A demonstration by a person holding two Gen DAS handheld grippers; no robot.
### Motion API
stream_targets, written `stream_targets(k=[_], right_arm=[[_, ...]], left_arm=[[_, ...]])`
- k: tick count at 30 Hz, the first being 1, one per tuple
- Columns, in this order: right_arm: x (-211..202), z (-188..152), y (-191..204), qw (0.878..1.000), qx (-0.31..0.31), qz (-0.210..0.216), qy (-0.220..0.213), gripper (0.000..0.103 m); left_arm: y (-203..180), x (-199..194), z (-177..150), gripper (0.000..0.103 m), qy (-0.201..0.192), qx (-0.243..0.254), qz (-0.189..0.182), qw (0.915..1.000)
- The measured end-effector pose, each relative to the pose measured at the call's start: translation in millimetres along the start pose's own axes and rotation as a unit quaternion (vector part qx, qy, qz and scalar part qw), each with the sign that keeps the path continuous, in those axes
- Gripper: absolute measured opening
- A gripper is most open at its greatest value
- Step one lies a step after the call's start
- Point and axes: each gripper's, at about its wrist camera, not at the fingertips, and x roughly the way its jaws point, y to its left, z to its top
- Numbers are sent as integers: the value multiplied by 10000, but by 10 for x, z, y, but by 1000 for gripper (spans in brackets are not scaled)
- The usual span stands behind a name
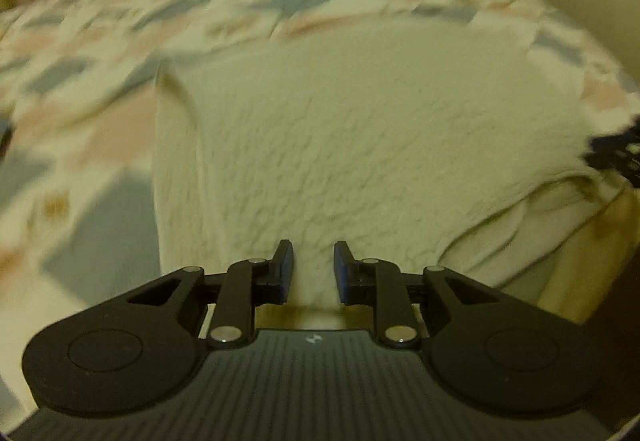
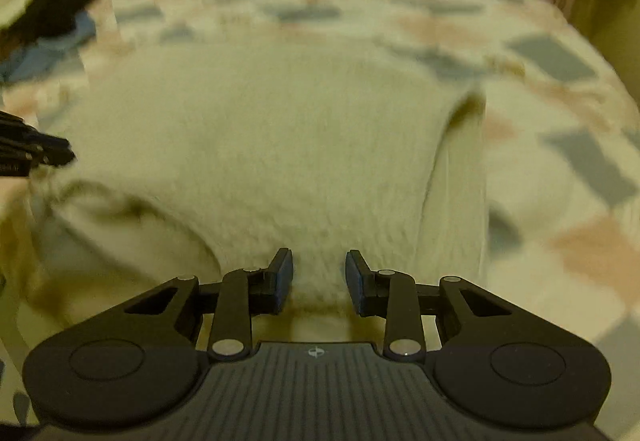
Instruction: Fold clothes
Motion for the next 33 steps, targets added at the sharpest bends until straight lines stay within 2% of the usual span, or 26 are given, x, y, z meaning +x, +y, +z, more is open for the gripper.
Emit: stream_targets(k=[2,6,8,12,13,14,15,16,18,19,21,23,26,28,30,31,33], right_arm=[[-56,-20,8,10000,57,-12,-32,32],[-294,85,-51,9978,395,64,-534,32],[-305,101,-55,9972,392,7,-634,32],[-52,15,-86,9991,352,-62,-210,33],[-73,3,-86,9989,371,-49,-266,33],[-127,16,-96,9986,397,-33,-344,33],[-184,31,-108,9982,429,-19,-418,33],[-214,31,-120,9979,456,-7,-456,33],[-257,37,-133,9972,537,35,-519,33],[-263,40,-139,9967,597,54,-539,33],[-268,54,-143,9956,727,107,-582,33],[-262,81,-132,9942,851,175,-638,34],[-240,128,-80,9937,861,254,-678,36],[-220,147,-37,9942,797,275,-669,36],[-193,163,-4,9944,783,308,-640,36],[-184,169,10,9944,787,319,-629,36],[-168,189,38,9944,778,329,-633,36]], left_arm=[[-39,-73,5,18,-24,-172,92,9998],[-67,-303,61,19,-293,-475,42,9984],[-88,-270,34,19,-176,-571,100,9982],[-41,-252,-64,19,110,-1195,215,9925],[-1,-320,-85,21,62,-1444,211,9893],[53,-413,-109,33,-25,-1726,208,9848],[115,-483,-142,38,-79,-2006,194,9795],[202,-532,-192,47,-101,-2381,125,9711],[390,-541,-326,52,-78,-3216,-72,9468],[484,-514,-409,56,-58,-3669,-164,9301],[628,-432,-579,57,-91,-4459,-341,8944],[732,-351,-731,61,-289,-5118,-524,8570],[785,-279,-865,62,-762,-5713,-787,8134],[816,-197,-908,62,-956,-5936,-937,7935],[839,-85,-915,62,-1063,-6071,-1152,7790],[845,-33,-904,62,-1073,-6065,-1215,7784],[848,59,-865,62,-1051,-5963,-1288,7853]])
